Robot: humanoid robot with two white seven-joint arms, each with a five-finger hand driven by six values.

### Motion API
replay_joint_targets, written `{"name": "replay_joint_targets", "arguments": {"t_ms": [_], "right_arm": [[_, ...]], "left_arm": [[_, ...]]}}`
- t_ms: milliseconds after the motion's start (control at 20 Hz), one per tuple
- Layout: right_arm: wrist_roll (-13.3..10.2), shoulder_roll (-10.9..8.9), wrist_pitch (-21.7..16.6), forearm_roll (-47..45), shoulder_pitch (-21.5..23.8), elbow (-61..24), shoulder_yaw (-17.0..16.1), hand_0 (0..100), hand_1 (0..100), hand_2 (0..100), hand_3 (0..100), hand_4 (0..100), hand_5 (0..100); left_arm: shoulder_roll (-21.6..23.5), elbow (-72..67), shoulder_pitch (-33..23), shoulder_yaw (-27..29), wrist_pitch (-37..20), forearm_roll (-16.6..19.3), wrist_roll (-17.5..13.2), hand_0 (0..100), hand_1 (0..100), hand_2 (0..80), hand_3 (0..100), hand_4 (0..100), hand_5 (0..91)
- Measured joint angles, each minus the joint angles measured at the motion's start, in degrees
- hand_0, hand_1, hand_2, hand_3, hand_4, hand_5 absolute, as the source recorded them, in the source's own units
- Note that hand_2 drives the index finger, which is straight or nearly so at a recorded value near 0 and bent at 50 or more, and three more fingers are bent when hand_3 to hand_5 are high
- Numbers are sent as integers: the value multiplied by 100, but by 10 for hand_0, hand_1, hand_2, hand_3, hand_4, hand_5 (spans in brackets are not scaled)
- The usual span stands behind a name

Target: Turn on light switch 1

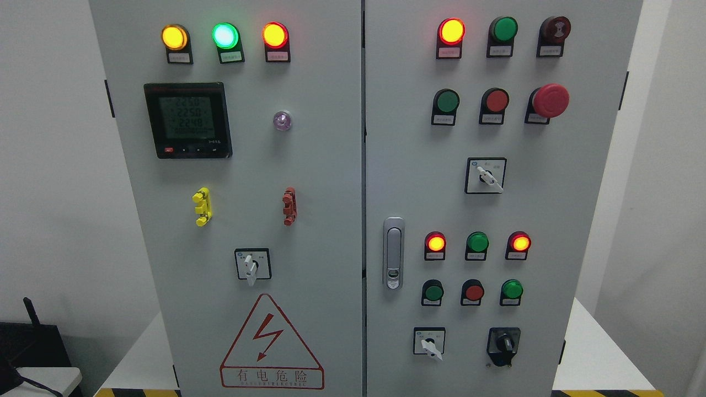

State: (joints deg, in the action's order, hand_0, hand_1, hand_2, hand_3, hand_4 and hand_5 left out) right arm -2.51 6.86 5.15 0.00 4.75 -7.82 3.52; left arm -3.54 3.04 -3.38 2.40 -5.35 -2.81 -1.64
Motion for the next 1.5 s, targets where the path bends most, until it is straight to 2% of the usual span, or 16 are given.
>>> {"name": "replay_joint_targets", "arguments": {"t_ms": [802,1052,1503], "right_arm": [[0,0,0,0,0,0,0,120,389,0,0,0,0],[0,0,0,0,0,0,0,120,389,0,0,0,0],[0,0,0,0,0,0,0,120,389,0,0,0,0]], "left_arm": [[-19,-13,-45,147,-23,-3,29,495,0,0,0,0,0],[-21,136,-129,219,-11,28,129,491,0,0,0,0,0],[70,956,-531,685,31,113,110,483,0,0,0,0,0]]}}
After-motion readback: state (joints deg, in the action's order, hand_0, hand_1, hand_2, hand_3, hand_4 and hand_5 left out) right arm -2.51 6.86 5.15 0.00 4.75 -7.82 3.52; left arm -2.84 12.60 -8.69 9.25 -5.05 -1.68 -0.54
